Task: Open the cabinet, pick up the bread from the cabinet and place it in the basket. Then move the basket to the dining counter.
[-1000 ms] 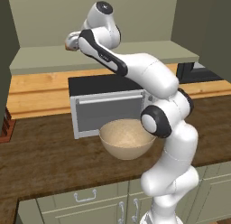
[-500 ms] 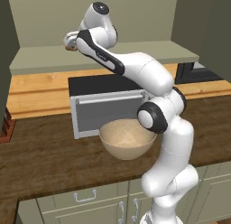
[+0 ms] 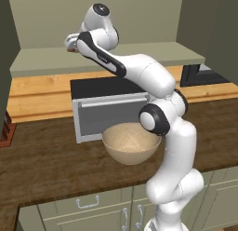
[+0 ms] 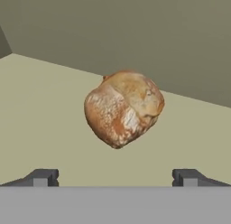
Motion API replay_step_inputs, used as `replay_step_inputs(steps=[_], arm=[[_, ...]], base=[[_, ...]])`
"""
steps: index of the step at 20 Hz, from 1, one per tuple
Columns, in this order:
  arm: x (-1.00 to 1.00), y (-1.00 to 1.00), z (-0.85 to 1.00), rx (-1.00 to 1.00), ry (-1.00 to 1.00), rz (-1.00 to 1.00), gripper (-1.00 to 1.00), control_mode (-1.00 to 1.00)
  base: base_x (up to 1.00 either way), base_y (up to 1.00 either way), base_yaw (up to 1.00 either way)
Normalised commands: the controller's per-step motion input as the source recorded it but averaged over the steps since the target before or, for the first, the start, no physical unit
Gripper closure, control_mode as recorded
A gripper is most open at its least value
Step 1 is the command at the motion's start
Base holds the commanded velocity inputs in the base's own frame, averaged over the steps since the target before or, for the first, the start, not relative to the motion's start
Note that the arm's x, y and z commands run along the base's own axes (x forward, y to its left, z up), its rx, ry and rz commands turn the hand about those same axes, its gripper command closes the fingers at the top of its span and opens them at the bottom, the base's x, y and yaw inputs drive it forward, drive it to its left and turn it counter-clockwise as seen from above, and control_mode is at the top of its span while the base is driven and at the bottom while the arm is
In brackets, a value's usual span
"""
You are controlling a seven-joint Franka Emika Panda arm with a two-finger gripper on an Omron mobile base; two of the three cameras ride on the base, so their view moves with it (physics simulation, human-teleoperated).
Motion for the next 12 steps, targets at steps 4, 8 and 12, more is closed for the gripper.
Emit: replay_step_inputs(steps=[4, 8, 12], arm=[[-0.66, -0.12, -0.01, 0.02, -0.18, -0.03, -1.00, -1.00], [-0.58, -0.35, -0.02, 0.02, -0.13, -0.07, -1.00, -1.00], [-0.65, -0.52, -0.42, 0.06, -0.15, -0.05, -1.00, -1.00]], base=[[0.00, 0.00, 0.00], [0.00, 0.00, 0.00], [0.00, 0.00, 0.00]])
